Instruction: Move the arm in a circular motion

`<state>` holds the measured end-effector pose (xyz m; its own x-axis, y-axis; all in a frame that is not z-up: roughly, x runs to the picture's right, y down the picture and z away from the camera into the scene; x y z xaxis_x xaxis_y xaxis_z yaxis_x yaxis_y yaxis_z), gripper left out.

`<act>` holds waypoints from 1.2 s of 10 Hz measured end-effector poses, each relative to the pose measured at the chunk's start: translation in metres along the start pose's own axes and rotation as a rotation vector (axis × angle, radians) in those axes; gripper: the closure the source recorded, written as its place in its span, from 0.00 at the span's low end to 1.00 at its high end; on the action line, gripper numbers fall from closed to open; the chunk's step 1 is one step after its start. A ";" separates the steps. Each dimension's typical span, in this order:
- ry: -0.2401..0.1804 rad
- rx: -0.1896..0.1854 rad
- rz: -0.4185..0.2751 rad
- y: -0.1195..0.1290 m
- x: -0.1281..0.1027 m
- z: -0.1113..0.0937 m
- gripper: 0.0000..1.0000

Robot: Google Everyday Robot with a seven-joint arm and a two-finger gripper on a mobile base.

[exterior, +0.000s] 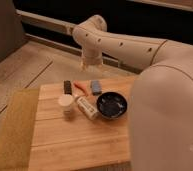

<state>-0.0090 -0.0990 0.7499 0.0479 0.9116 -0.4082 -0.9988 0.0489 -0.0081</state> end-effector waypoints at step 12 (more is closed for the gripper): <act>-0.049 0.030 -0.162 0.021 -0.083 0.046 0.35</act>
<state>-0.0333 -0.1550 0.8254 0.2098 0.9097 -0.3585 -0.9771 0.2084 -0.0429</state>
